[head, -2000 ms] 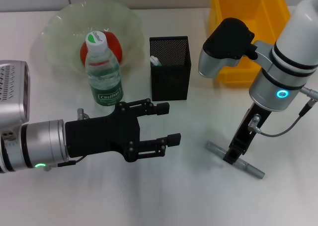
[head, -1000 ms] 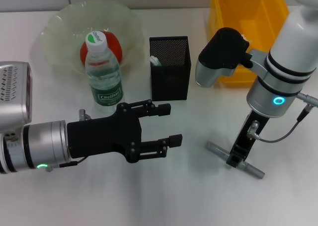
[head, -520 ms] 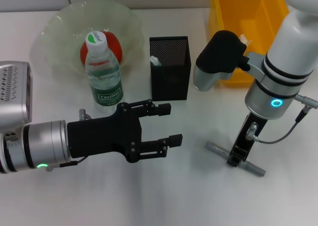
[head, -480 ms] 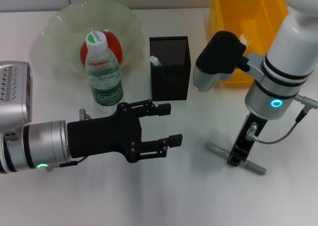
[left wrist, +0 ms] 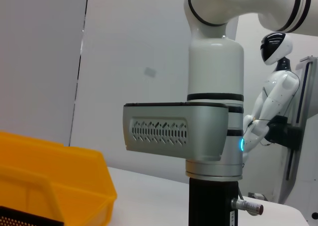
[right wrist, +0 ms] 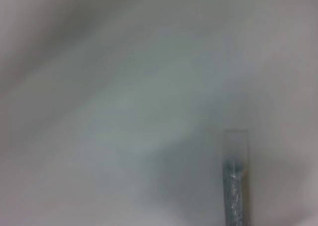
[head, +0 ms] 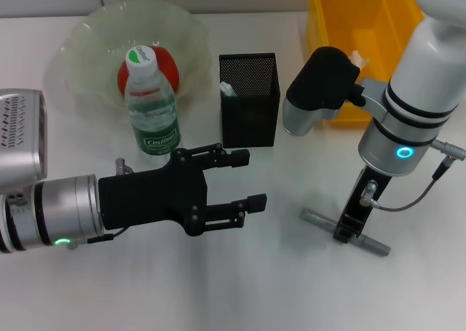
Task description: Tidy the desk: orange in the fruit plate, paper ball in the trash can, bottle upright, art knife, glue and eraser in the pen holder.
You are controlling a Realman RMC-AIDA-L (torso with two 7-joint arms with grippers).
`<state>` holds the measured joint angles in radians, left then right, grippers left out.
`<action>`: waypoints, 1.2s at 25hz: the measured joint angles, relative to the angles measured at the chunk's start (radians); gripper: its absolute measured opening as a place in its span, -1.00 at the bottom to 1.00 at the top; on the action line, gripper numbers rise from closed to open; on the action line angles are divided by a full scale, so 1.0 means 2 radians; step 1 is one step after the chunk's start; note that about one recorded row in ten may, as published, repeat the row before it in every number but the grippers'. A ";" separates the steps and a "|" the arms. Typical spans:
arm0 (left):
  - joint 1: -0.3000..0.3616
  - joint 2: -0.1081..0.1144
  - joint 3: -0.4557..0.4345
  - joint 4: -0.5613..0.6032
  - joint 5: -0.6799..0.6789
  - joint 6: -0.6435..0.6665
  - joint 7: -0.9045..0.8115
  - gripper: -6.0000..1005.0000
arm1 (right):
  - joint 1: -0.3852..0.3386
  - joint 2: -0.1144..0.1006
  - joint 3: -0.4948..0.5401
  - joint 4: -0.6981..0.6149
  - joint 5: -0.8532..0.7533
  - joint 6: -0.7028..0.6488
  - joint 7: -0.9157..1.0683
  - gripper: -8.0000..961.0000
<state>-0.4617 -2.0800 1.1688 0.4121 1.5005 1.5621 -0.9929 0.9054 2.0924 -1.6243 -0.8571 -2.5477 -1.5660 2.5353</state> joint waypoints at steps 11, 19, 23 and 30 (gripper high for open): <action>0.000 0.000 -0.001 -0.004 -0.003 0.000 0.005 0.44 | -0.096 -0.003 0.037 -0.141 0.000 0.000 0.002 -0.69; -0.001 0.000 -0.001 -0.004 -0.003 0.000 0.006 0.44 | -0.188 -0.004 0.107 -0.272 0.074 0.021 -0.030 -0.70; -0.002 0.000 -0.001 -0.004 -0.003 0.000 0.006 0.44 | -0.223 -0.004 0.194 -0.257 0.223 0.054 -0.122 -0.70; -0.002 0.000 0.000 -0.004 -0.003 0.000 0.006 0.44 | -0.228 -0.006 0.275 -0.112 0.430 0.080 -0.341 -0.70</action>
<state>-0.4660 -2.0800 1.1687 0.4036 1.4941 1.5616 -0.9817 0.4486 2.0811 -1.0748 -1.0801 -1.6881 -1.4057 1.8531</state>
